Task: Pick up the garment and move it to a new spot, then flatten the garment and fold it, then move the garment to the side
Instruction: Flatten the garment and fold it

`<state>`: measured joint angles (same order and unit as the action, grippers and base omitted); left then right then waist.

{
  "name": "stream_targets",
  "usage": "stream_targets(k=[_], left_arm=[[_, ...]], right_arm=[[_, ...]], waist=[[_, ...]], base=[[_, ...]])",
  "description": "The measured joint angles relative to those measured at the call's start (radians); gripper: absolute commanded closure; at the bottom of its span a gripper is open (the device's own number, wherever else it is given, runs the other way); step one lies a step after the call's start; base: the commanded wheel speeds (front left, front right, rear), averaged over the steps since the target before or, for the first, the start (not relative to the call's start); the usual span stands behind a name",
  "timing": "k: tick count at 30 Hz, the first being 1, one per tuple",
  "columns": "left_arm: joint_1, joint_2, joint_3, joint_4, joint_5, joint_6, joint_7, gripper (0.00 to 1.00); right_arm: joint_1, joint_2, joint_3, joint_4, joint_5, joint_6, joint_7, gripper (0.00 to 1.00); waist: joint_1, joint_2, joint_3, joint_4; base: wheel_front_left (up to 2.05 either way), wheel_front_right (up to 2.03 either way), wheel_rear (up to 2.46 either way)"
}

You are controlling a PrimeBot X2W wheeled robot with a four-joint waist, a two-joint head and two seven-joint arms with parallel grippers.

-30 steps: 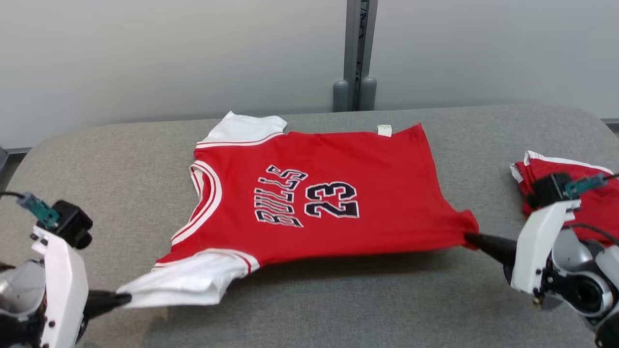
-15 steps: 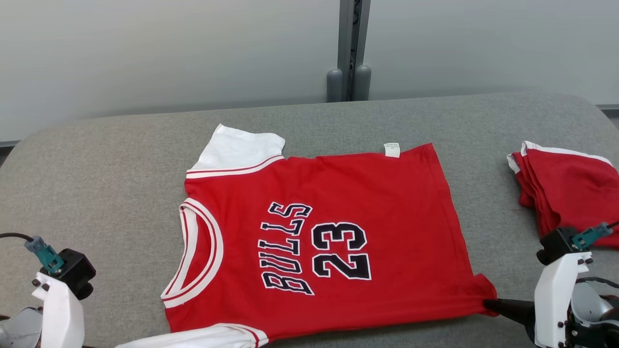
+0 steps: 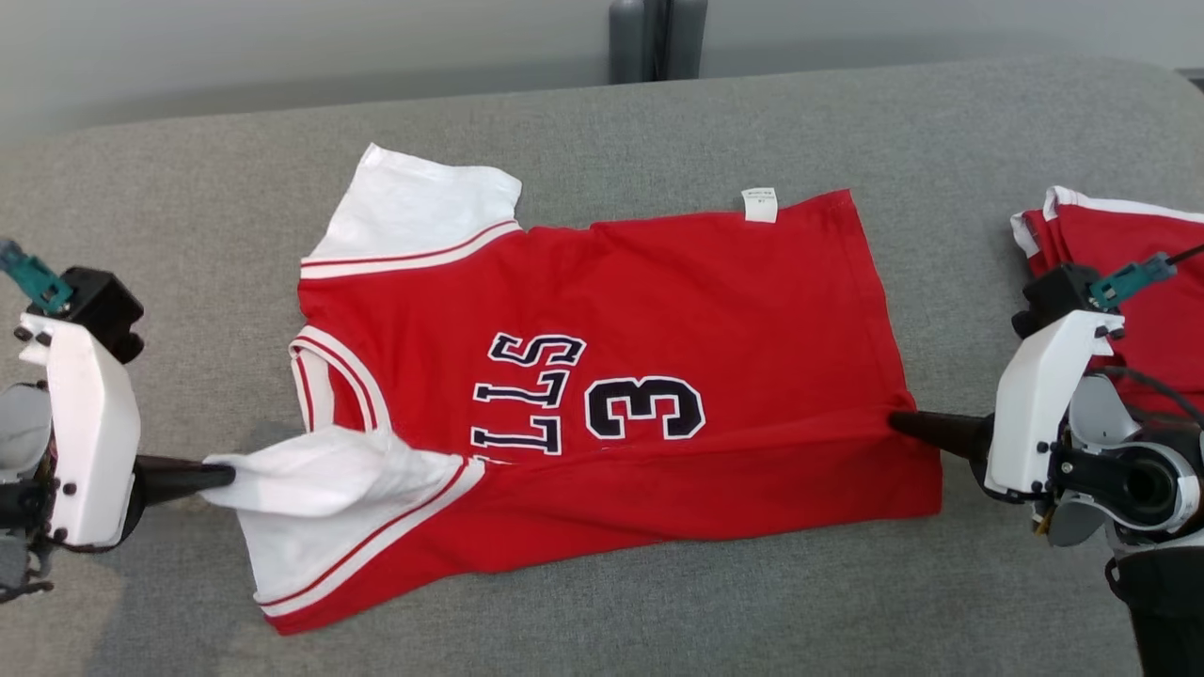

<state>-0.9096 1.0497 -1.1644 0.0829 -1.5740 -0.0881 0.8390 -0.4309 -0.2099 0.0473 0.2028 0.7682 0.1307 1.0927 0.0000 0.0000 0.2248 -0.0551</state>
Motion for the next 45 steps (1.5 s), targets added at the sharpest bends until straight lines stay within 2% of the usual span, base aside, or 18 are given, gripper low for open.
stream_targets(k=[6, 11, 20, 22, 24, 27, 28, 29, 30, 35, 40, 42, 45], left_arm=[[-0.059, -0.060, 0.025, 0.094, 0.016, -0.018, -0.011, 1.00], [-0.084, -0.091, 0.033, 0.145, 0.025, -0.031, -0.014, 1.00], [-0.084, -0.117, 0.032, 0.201, 0.034, -0.038, -0.037, 1.00], [-0.083, -0.124, 0.031, 0.211, 0.033, -0.039, -0.037, 0.92], [-0.083, -0.131, 0.031, 0.213, 0.033, -0.039, -0.048, 1.00], [-0.081, -0.146, 0.030, 0.214, 0.036, -0.042, -0.061, 1.00], [-0.080, -0.147, 0.029, 0.215, 0.036, -0.042, -0.064, 0.51], [-0.077, -0.148, 0.025, 0.224, 0.039, -0.042, -0.065, 0.00], [-0.074, -0.149, 0.023, 0.226, 0.042, -0.042, -0.066, 0.00], [-0.060, -0.153, 0.014, 0.239, 0.044, -0.042, -0.072, 0.00], [-0.052, -0.152, 0.015, 0.234, 0.045, -0.042, -0.103, 0.00], [-0.040, -0.152, 0.021, 0.224, 0.055, -0.042, -0.145, 0.00], [-0.020, -0.154, 0.042, 0.203, 0.091, -0.042, -0.267, 0.00]], right_arm=[[-0.035, 0.072, -0.067, -0.014, -0.074, 0.000, 0.025, 1.00], [-0.046, 0.106, -0.090, -0.027, -0.103, 0.000, 0.030, 1.00], [-0.056, 0.134, -0.087, -0.034, -0.117, 0.000, -0.011, 1.00], [-0.057, 0.136, -0.081, -0.031, -0.117, 0.000, -0.019, 1.00], [-0.058, 0.136, -0.078, -0.026, -0.117, 0.000, -0.022, 1.00], [-0.062, 0.135, -0.077, -0.019, -0.117, 0.000, -0.027, 1.00], [-0.062, 0.135, -0.076, -0.016, -0.117, 0.000, -0.029, 0.71], [-0.062, 0.134, -0.073, -0.008, -0.116, 0.000, -0.038, 0.24], [-0.062, 0.134, -0.072, -0.006, -0.112, 0.000, -0.041, 0.00], [-0.061, 0.129, -0.071, 0.003, -0.096, 0.000, -0.086, 0.00], [-0.057, 0.095, -0.058, -0.022, -0.059, 0.000, -0.218, 0.00], [-0.043, 0.075, -0.046, -0.026, -0.041, 0.000, -0.270, 0.00], [-0.006, 0.036, -0.030, -0.047, -0.048, 0.000, -0.379, 0.00]], waist=[[0.0000, 0.0000, 0.067, -0.004], [0.0000, 0.0000, 0.093, -0.017], [-0.0001, 0.0000, 0.106, -0.022], [0.0000, 0.0000, 0.104, -0.022], [0.0000, 0.0000, 0.101, -0.021], [0.0000, 0.0000, 0.094, -0.022], [0.0000, 0.0000, 0.091, -0.022], [0.0000, 0.0000, 0.084, -0.023], [0.0000, 0.0000, 0.080, -0.024], [-0.0001, 0.0000, 0.053, -0.024], [0.0000, 0.0000, 0.008, -0.021], [0.0000, 0.0000, -0.015, -0.020], [0.0000, 0.0000, -0.054, -0.017]], base=[[0.00, 0.00, 0.00], [0.00, 0.00, 0.00], [0.00, 0.00, 0.00], [0.00, 0.00, 0.00], [0.00, 0.00, 0.00], [0.00, 0.00, 0.00], [0.00, 0.00, 0.00], [0.00, 0.00, 0.00], [0.00, 0.00, 0.00], [0.00, 0.00, 0.00], [0.00, 0.00, 0.00], [0.00, 0.00, 0.00], [0.00, 0.00, 0.00]])
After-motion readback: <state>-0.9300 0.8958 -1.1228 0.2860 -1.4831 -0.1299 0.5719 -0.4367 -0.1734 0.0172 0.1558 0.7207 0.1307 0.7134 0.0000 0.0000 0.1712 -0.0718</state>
